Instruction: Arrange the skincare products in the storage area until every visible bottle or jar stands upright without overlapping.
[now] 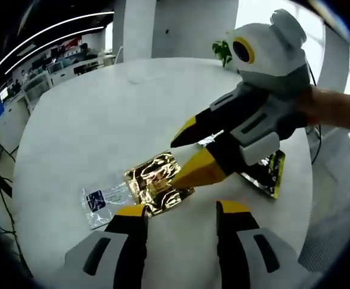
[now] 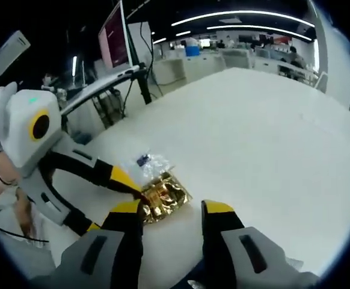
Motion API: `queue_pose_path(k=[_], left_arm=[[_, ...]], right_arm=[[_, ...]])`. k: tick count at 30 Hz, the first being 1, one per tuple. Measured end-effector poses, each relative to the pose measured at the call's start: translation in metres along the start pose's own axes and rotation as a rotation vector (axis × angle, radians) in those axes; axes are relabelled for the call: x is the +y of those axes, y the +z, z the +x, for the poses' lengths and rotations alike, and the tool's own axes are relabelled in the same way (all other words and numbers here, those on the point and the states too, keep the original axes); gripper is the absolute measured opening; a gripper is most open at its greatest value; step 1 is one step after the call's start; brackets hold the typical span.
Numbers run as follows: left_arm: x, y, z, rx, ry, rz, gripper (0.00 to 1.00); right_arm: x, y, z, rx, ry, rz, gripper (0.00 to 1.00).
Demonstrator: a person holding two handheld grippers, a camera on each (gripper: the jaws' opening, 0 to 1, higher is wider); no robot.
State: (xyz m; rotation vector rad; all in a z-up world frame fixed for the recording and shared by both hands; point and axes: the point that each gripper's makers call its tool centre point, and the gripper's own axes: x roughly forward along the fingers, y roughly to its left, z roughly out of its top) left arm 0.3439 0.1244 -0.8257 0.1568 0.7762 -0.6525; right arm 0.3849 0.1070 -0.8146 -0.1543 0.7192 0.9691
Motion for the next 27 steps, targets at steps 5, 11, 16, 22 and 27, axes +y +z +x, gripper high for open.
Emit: queue_pose_path(k=[5,11,16,22,27], left_arm=[[-0.001,-0.002,0.000,0.006,0.000,-0.008,0.45],[-0.002,-0.003,0.001,0.007,0.001,-0.012,0.44],[-0.002,-0.003,0.000,0.008,0.003,-0.009,0.44],[-0.002,-0.004,0.000,0.008,0.002,-0.012,0.44],[-0.001,-0.004,0.001,0.008,0.002,-0.018,0.43]], right_arm=[[0.003,0.000,0.002,-0.008,0.017,0.037,0.31],[0.010,0.000,0.005,-0.022,0.046,0.094,0.25],[0.014,0.002,0.006,-0.042,0.083,0.194,0.12],[0.018,0.003,0.007,-0.045,0.089,0.201,0.05],[0.018,0.004,0.007,-0.055,0.085,0.212,0.03]])
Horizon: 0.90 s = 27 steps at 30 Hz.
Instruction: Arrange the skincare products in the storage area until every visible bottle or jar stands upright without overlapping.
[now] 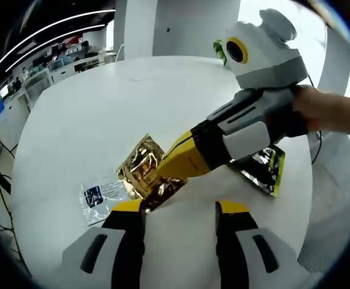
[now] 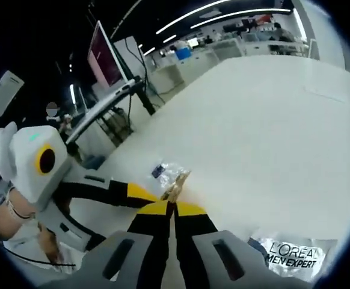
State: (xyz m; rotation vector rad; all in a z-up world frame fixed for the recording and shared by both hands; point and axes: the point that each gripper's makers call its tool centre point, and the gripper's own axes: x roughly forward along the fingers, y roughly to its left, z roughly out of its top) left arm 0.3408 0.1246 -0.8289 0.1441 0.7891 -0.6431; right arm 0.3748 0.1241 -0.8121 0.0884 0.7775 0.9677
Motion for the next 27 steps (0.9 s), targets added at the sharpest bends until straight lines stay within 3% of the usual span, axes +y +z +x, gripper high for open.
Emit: queue_pose_path(k=[13,23,27], left_arm=[[0.002,0.006,-0.014,-0.042,-0.001,-0.047,0.45],[0.017,0.005,-0.037,-0.092,0.029,-0.127,0.43],[0.015,0.006,-0.044,-0.125,0.025,-0.170,0.43]], right_arm=[[0.009,0.010,-0.011,-0.046,-0.012,-0.018,0.01],[0.016,0.001,-0.032,-0.036,-0.004,-0.066,0.01],[0.018,-0.001,-0.041,-0.030,0.004,-0.081,0.01]])
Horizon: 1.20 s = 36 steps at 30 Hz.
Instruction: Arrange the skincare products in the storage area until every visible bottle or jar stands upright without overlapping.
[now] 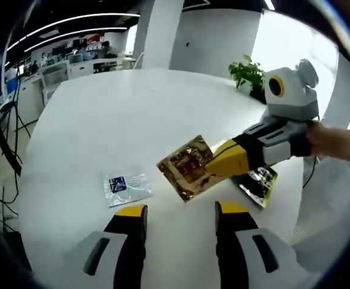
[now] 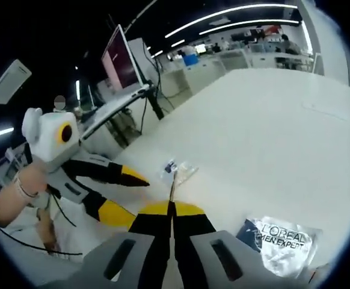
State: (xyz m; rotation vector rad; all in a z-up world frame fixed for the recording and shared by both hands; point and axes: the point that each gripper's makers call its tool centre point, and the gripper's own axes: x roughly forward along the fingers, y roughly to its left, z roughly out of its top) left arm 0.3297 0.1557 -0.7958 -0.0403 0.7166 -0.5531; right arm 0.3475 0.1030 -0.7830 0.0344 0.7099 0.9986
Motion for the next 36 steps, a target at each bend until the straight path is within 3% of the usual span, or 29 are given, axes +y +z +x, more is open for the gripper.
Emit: queue_pose_path(k=[9,11,14,24,27,32,36], left_arm=[[-0.019,0.010,-0.009,-0.096,-0.120,-0.118,0.36],[-0.021,0.011,-0.011,-0.106,-0.132,-0.134,0.33],[-0.029,0.014,-0.013,-0.122,-0.167,-0.139,0.30],[-0.046,0.028,-0.021,-0.172,-0.259,-0.175,0.22],[-0.061,0.032,-0.027,-0.195,-0.333,-0.205,0.21],[-0.069,0.033,-0.033,-0.200,-0.370,-0.205,0.20],[-0.085,0.037,-0.040,-0.213,-0.457,-0.212,0.20]], right_arm=[[0.013,-0.005,-0.027,-0.003,0.033,-0.032,0.01],[0.025,-0.009,-0.036,-0.006,0.043,-0.045,0.01],[0.023,-0.008,-0.040,-0.009,0.056,-0.050,0.01],[0.048,-0.013,-0.065,-0.007,0.115,-0.069,0.01],[0.055,-0.012,-0.071,-0.017,0.138,-0.063,0.01],[0.061,-0.010,-0.083,-0.038,0.160,-0.060,0.01],[0.068,-0.010,-0.090,-0.060,0.185,-0.051,0.01]])
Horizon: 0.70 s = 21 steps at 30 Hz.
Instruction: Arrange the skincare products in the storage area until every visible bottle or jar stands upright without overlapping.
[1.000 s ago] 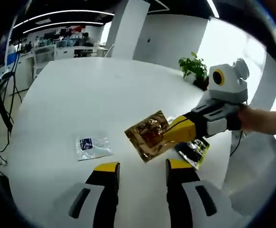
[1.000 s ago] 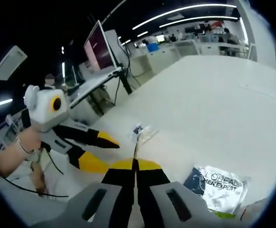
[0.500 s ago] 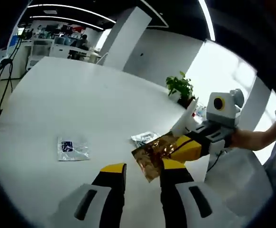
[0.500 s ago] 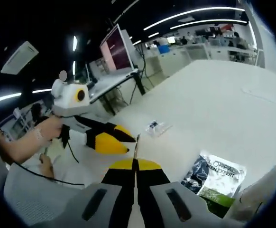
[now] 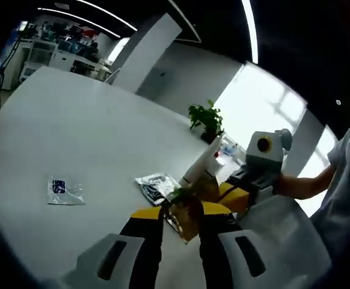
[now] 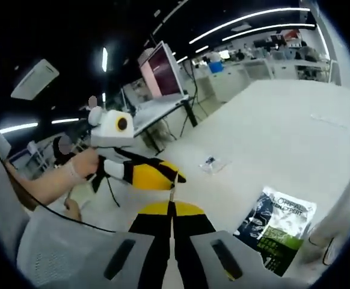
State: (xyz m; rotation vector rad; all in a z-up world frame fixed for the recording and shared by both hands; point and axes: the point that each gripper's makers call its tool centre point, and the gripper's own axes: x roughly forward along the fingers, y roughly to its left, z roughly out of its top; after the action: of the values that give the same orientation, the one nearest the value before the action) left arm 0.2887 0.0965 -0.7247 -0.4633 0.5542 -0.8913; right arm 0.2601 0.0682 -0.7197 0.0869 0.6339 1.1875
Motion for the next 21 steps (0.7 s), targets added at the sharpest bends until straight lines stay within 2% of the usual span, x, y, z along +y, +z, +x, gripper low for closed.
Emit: queue_pose_path(k=[1,4,14,21], left_arm=[[-0.005,0.000,0.000,-0.003,-0.025,-0.009,0.21],[-0.004,0.002,-0.001,-0.011,-0.010,-0.012,0.18],[-0.008,0.000,-0.004,-0.014,-0.008,0.000,0.07],[-0.002,-0.003,-0.006,0.010,0.020,0.000,0.02]], right_arm=[[0.002,0.000,-0.001,0.001,0.004,-0.002,0.01],[0.007,0.000,-0.004,-0.003,0.030,0.025,0.01],[-0.002,-0.003,-0.006,0.011,-0.010,0.036,0.01],[-0.008,-0.013,0.003,0.058,-0.031,0.017,0.01]])
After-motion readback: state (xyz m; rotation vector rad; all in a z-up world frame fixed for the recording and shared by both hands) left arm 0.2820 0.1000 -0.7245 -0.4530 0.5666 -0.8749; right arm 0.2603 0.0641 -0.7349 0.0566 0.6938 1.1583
